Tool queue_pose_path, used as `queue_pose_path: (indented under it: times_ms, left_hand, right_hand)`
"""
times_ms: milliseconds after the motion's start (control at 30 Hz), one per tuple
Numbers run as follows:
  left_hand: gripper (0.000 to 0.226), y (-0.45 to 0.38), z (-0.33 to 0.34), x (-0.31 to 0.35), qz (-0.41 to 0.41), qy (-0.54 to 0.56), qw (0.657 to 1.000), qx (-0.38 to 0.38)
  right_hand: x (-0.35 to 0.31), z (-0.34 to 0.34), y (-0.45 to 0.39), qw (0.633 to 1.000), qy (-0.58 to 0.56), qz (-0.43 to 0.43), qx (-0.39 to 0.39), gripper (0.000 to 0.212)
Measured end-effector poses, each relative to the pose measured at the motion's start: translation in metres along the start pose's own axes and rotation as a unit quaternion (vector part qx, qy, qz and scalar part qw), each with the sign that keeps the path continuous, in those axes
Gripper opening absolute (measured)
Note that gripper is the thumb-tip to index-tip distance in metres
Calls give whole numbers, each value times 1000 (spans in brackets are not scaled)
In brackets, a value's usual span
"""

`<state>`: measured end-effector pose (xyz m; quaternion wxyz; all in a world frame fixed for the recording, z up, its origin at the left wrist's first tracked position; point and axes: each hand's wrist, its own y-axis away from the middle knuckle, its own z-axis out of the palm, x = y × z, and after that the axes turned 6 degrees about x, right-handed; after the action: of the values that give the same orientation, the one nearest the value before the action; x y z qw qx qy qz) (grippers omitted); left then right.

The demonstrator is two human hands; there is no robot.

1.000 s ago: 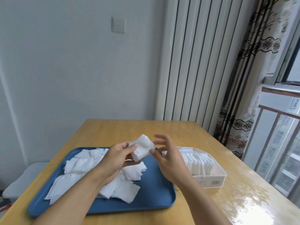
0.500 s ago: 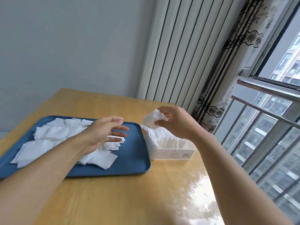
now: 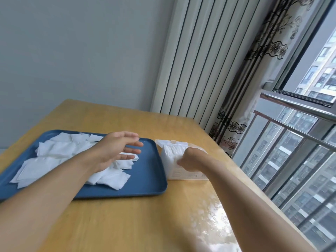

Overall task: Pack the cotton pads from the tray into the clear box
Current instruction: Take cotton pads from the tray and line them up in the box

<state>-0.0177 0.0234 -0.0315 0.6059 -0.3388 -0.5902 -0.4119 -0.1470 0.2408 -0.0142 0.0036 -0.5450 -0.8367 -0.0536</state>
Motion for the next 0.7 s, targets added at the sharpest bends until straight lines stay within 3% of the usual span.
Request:
queue_pose_path:
  times_ms: [133,267,400,567,700]
  left_hand:
    - [17,-1,-1,2,0,4,1000,3]
    - [16,-3,-4,3,4,11,1000,8]
    - [17,-3,-4,3,5,10,1000,7]
    - [17,-3,-6,3,5,8,1000,4]
    - [16,-6,-10,4,1,9,1000,13]
  right_hand:
    - [-4,-5,8,995,-97,19,-29,56]
    - [4,-2,5,985,-167,31,11,40]
    - [-2,6,4,988,-147,34,10,41]
    - [6,-8,11,976,-215,29,13,49]
    - [2,-17,18,993,-117,-10,-2,47]
